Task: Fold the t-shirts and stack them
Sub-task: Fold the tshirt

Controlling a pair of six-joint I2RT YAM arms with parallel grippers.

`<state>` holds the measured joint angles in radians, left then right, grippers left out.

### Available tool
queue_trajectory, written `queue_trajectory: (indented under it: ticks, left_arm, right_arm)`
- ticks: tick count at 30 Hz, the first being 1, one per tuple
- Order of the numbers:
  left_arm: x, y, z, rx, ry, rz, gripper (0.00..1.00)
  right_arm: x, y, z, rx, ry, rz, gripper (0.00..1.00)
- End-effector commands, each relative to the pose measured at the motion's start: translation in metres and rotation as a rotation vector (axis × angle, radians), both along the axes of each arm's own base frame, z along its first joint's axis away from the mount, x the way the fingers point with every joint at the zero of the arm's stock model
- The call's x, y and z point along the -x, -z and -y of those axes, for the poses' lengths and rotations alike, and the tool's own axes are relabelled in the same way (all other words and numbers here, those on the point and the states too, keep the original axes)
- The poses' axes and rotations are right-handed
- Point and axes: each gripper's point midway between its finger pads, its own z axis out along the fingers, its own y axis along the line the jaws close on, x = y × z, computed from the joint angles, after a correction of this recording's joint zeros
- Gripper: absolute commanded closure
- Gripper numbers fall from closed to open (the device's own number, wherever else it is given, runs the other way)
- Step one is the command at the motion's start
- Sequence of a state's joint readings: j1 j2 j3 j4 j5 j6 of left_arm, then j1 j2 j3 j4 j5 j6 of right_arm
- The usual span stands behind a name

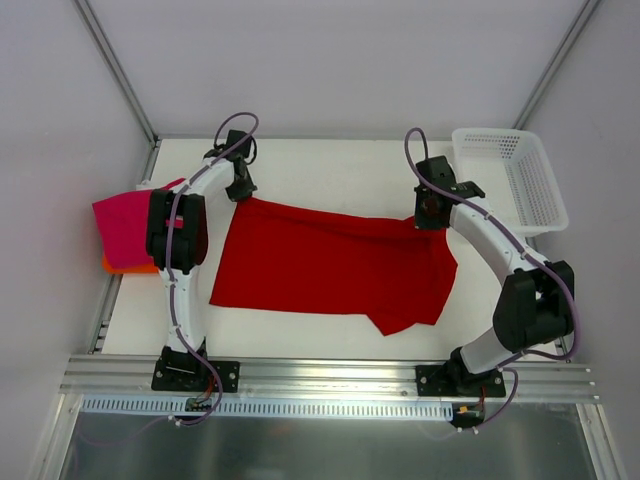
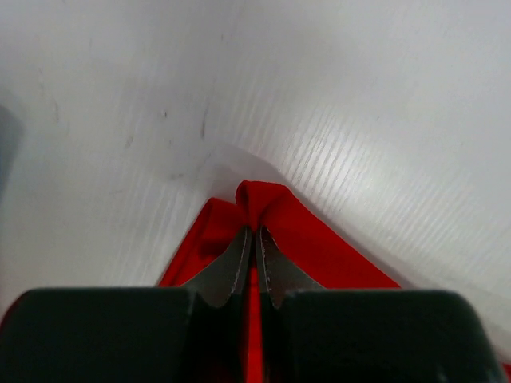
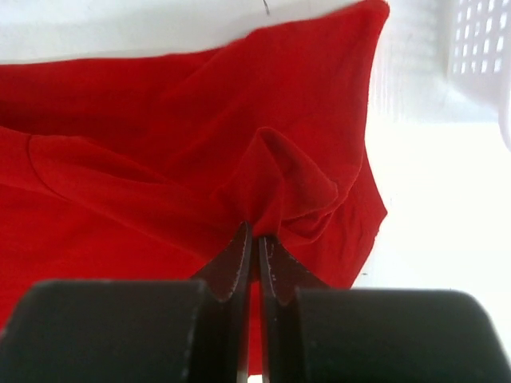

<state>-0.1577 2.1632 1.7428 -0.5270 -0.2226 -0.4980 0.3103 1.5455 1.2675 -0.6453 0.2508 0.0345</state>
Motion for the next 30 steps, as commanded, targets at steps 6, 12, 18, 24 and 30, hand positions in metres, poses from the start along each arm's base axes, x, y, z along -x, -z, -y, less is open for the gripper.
queue_trajectory:
  ticks: [6, 12, 18, 24, 30]
  left_arm:
    - [0.026, -0.025, -0.006, -0.051, -0.010, 0.070, 1.00]
    - [0.044, -0.037, -0.011, -0.063, -0.014, 0.089, 1.00]
    - [0.058, -0.041, -0.014, -0.079, 0.000, 0.091, 1.00]
    - [0.077, -0.015, -0.006, -0.068, 0.036, 0.015, 1.00]
    - [0.101, -0.009, -0.004, -0.080, 0.040, -0.011, 0.78]
  right_arm:
    - [0.004, 0.007, 0.006, 0.026, 0.046, -0.014, 1.00]
    - [0.007, 0.027, 0.006, 0.060, 0.050, -0.085, 1.00]
    - [0.010, 0.048, 0.003, 0.093, 0.057, -0.151, 1.00]
    - [0.017, 0.062, 0.004, 0.153, 0.069, -0.197, 0.99]
    - [0.033, 0.061, 0.014, 0.223, 0.091, -0.220, 0.96]
